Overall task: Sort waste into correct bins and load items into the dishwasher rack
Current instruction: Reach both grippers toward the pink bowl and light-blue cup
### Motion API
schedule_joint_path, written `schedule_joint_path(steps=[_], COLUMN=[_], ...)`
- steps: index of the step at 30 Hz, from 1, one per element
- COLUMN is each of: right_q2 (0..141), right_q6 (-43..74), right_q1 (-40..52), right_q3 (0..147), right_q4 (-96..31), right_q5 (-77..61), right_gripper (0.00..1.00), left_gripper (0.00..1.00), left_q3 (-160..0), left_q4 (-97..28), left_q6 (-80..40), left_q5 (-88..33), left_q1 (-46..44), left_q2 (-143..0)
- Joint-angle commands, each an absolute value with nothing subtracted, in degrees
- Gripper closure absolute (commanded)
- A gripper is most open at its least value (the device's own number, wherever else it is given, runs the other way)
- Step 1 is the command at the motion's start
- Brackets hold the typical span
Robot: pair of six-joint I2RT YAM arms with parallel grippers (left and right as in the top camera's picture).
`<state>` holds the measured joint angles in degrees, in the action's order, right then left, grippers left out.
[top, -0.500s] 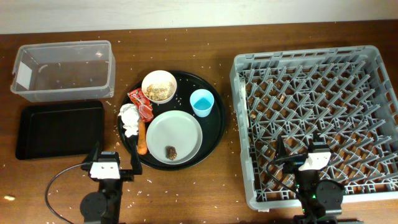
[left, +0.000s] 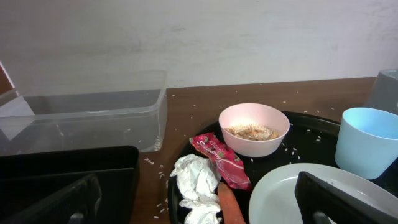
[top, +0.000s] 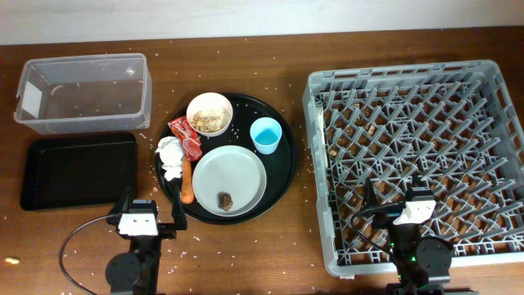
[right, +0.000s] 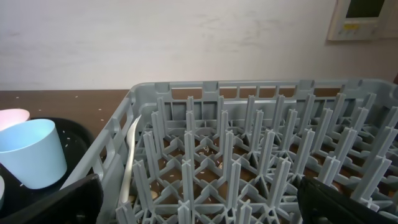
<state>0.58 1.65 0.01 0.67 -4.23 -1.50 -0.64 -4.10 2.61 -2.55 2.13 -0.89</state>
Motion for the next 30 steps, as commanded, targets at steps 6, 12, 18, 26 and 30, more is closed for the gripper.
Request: schedule_joint_path(steps=[6, 12, 18, 26, 30], right_q2=[0.2, 0.2, 0.2, 8.3, 31.1], right_q6=[1.9, 1.9, 1.9, -4.8, -7.2], right_q1=[-0.4, -0.4, -0.4, -0.4, -0.4], right_q3=[0.3, 0.3, 0.3, 21.7, 47.2], right_q4=[-4.5, -4.5, -3.4, -7.9, -21.1], right_q5=[-1.2, -1.2, -0.8, -4.7, -4.7], right_gripper=[0.02, 0.02, 0.01, 0.02, 0.01], left_gripper=[0.01, 0.01, 0.01, 0.01, 0.01], left_q3=[-0.5, -0.5, -0.5, -19.6, -54.8], left_q4=[-4.6, -4.6, -4.6, 3.3, -13.4], left_q6=[3.3, 3.3, 3.3, 1.6, 4.5], left_q5=[-2.1, -2.1, -2.6, -13.1, -26.5], left_q1=[2.3, 2.3, 2.3, 2.4, 2.3], left_q2=[-0.4, -0.4, -0.4, -18.6, -56.2])
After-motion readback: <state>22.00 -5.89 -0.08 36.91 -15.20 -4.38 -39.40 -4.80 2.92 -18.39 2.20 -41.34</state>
